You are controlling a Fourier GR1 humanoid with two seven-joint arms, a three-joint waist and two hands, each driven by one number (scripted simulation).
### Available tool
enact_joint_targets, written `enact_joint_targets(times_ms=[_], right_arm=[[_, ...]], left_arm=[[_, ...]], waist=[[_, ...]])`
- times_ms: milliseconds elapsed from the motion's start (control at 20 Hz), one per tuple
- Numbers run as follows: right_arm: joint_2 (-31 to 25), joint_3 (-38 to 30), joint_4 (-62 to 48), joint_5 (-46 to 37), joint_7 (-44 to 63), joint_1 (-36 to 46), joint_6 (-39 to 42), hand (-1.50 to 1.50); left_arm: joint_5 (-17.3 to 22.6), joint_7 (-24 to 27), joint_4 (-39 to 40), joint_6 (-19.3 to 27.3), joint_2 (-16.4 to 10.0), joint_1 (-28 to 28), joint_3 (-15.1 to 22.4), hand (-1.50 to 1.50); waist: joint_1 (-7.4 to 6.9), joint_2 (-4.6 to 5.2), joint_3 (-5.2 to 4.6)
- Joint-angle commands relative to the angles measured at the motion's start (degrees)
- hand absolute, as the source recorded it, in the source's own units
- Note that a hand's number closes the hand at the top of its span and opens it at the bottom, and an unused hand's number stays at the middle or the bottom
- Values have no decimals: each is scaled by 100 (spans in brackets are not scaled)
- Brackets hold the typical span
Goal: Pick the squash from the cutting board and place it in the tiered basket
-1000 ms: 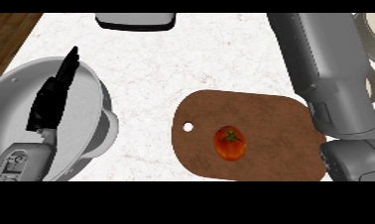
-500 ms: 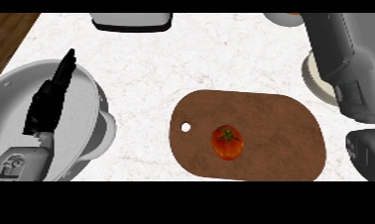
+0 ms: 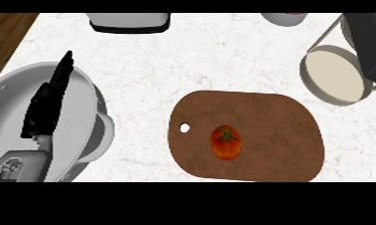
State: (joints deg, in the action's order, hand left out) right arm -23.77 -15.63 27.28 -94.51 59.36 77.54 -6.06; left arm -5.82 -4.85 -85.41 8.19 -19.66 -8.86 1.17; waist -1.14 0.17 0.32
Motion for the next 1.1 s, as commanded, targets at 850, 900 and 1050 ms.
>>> enact_joint_targets(times_ms=[850, 900, 1050], right_arm=[[-148, -1061, 972, 1749, -820, -1574, 5, 150], [-103, -1323, 1081, 1922, -565, -1523, -369, 150], [-87, -1239, 1216, 2073, -766, -1931, -162, -150]], left_arm=[[-138, -14, 109, 16, 182, 124, -88, 0], [8, 69, 129, -77, 122, 103, -194, 0], [-34, 225, 339, -106, 77, 39, -300, 0]], waist=[[145, -28, -28], [130, -18, -27], [135, -18, -32]])
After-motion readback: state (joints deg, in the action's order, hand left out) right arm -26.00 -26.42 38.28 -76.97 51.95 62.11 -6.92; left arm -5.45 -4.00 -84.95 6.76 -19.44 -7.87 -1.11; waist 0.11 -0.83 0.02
